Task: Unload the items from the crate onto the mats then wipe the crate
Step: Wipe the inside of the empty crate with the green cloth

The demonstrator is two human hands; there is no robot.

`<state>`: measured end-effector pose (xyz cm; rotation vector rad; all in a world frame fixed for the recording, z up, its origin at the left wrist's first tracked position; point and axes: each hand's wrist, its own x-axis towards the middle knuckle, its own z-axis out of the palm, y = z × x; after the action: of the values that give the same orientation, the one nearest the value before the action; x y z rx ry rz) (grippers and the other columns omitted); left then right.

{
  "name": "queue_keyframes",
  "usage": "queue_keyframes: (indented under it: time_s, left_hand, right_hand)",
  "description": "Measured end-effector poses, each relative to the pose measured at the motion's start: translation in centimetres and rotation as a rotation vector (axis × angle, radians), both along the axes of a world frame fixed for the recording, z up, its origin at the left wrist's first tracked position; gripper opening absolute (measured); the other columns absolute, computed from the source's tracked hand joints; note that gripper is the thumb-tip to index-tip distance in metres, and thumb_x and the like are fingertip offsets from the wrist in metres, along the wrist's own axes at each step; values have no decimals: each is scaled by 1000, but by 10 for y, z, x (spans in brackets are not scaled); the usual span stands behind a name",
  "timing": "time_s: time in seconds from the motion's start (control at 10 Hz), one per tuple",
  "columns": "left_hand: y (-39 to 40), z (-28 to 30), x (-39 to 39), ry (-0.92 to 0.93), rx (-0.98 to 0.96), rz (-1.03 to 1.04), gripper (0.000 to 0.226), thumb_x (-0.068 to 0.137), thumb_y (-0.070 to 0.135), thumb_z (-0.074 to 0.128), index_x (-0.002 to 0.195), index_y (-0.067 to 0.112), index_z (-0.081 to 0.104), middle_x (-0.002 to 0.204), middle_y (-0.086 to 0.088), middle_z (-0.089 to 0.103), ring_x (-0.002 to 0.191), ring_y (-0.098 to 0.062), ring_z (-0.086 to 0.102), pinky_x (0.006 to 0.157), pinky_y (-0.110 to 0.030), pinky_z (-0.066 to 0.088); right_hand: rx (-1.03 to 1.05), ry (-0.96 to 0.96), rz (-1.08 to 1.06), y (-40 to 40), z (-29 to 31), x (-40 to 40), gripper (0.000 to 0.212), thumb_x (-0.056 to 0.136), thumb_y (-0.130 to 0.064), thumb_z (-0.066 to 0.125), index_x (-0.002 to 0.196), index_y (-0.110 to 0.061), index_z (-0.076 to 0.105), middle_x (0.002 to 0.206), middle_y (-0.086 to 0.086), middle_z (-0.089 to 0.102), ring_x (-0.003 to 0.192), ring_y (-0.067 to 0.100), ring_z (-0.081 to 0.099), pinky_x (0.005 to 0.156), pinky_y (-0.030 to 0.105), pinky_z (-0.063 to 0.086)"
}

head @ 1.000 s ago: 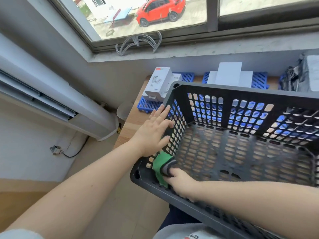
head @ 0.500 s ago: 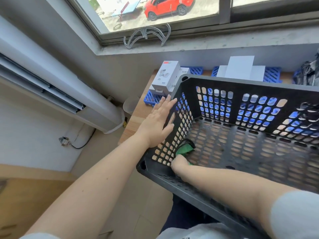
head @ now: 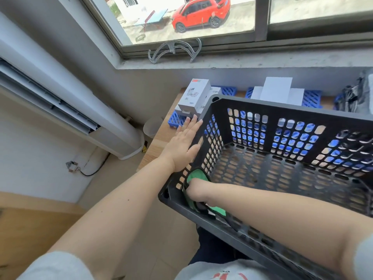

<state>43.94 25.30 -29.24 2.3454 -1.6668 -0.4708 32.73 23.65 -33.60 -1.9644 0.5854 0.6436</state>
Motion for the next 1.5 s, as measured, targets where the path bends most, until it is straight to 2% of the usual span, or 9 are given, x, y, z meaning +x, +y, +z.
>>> queue_keyframes:
  time_s: [0.2, 0.3, 0.4, 0.7, 0.8, 1.0, 1.1, 1.2, 1.5]
  left_hand:
    - [3, 1, -2, 70, -30, 53, 76, 83, 20, 31, 157, 21, 15, 165, 2, 4, 147, -5, -10, 123, -35, -7]
    - [6, -1, 1, 44, -18, 31, 73, 86, 23, 30, 157, 21, 12, 164, 3, 2, 143, -2, -12, 122, -34, -7]
    - [6, 1, -2, -14, 16, 19, 72, 89, 26, 29, 158, 20, 9, 164, 3, 0, 144, -3, -14, 122, -35, -6]
    - [7, -2, -5, -120, -2, 184, 71, 95, 33, 30, 158, 15, 2, 164, -8, 11, 152, -18, -2, 122, -30, -8]
    - [6, -5, -1, -140, -65, 219, 79, 89, 38, 27, 157, 11, -3, 164, -10, 12, 152, -22, 2, 119, -26, -13]
    - [8, -11, -3, -107, -167, 292, 83, 87, 37, 27, 148, 20, -26, 162, -4, -12, 150, -22, -19, 120, -31, -15]
    - [8, -17, -3, -63, -170, 300, 81, 84, 42, 21, 141, 34, -35, 161, -6, -25, 145, -21, -32, 120, -40, -15]
    - [9, -19, 0, -39, -166, 309, 82, 80, 48, 19, 139, 33, -36, 157, -1, -31, 141, -17, -38, 119, -38, -17]
    - [9, -24, 5, -118, -125, 233, 80, 77, 46, 5, 141, 24, -38, 150, -1, -40, 137, -19, -42, 115, -37, -24]
  right_hand:
    - [416, -199, -313, 3, 32, -44, 15, 86, -9, 52, 74, -11, 43, 71, 9, 49, 60, 22, 49, 56, 26, 41]
    - [948, -144, -745, -25, 19, -63, 28, 76, -5, 59, 103, 3, 61, 104, 30, 67, 90, 41, 70, 83, 56, 55]
    - [1154, -119, -1065, -64, 16, -67, 29, 96, 1, 36, 112, 11, 57, 99, 27, 67, 88, 35, 67, 88, 49, 50]
    - [107, -785, -945, -109, 58, -31, 24, 97, -15, 51, 81, 2, 59, 75, 7, 53, 68, 16, 46, 63, 31, 38]
    - [-125, -906, -667, -117, 56, -3, 26, 97, -19, 50, 90, 0, 65, 88, 13, 64, 85, 23, 56, 79, 34, 45]
    - [-796, -663, 70, -119, 13, 29, 79, 90, -64, 12, 131, -16, 59, 136, 0, 51, 148, 23, 11, 116, 56, -12]
    - [-942, -682, 213, -126, 27, 38, 89, 88, -63, -2, 104, -16, 72, 109, -4, 64, 133, 20, 38, 117, 54, -9]
    - [-878, -776, 315, -125, 31, 52, 75, 92, -51, 7, 79, -13, 69, 82, -1, 69, 93, 21, 59, 108, 44, 31]
    - [-1060, -917, 232, -166, 12, 71, 37, 92, -37, 39, 84, -13, 66, 79, 1, 65, 77, 26, 61, 82, 35, 39]
